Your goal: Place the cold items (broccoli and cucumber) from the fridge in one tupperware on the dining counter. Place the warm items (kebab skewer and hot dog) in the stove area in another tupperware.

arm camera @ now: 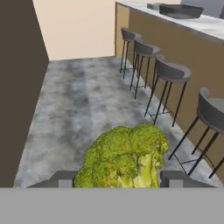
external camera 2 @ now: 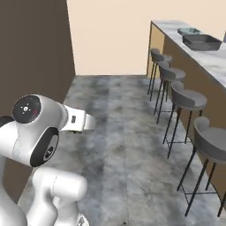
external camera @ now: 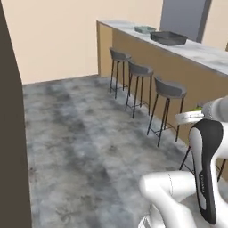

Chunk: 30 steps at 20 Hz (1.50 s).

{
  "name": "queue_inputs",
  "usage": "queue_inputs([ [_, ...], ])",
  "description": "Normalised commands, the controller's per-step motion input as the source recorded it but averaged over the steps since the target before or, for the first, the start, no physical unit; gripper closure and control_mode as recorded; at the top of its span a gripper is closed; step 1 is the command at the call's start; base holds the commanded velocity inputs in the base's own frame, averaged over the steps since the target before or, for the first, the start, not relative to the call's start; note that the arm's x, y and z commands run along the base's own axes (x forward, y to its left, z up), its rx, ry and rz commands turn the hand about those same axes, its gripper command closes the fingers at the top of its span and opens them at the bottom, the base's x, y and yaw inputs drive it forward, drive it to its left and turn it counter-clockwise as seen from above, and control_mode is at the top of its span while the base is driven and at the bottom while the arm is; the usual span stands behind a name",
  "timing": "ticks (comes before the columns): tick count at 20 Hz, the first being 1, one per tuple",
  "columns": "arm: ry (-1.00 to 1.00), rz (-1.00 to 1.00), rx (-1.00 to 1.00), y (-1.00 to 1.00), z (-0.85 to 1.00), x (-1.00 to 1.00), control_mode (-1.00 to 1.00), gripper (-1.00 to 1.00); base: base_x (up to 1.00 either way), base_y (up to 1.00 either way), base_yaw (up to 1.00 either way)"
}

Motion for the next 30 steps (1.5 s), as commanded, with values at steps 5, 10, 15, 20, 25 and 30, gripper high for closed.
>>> queue_inputs([
  [5, 0.00, 0.00, 0.00, 0.00, 0.00, 0.00, 1.00, 1.00, 1.00, 0.62, -0.48],
  [10, 0.00, 0.00, 0.00, 0.00, 0.00, 0.00, 1.00, 1.00, 1.00, 0.89, -0.42],
  [15, 0.00, 0.00, 0.00, 0.00, 0.00, 0.00, 1.00, 1.00, 1.00, 0.92, -0.38],
  [20, 0.00, 0.00, 0.00, 0.00, 0.00, 0.00, 1.00, 1.00, 1.00, 0.97, -0.35],
  [25, 0.00, 0.00, 0.00, 0.00, 0.00, 0.00, 1.00, 1.00, 1.00, 1.00, -0.34],
  [30, 0.00, 0.00, 0.00, 0.00, 0.00, 0.00, 1.00, 1.00, 1.00, 1.00, -0.36],
])
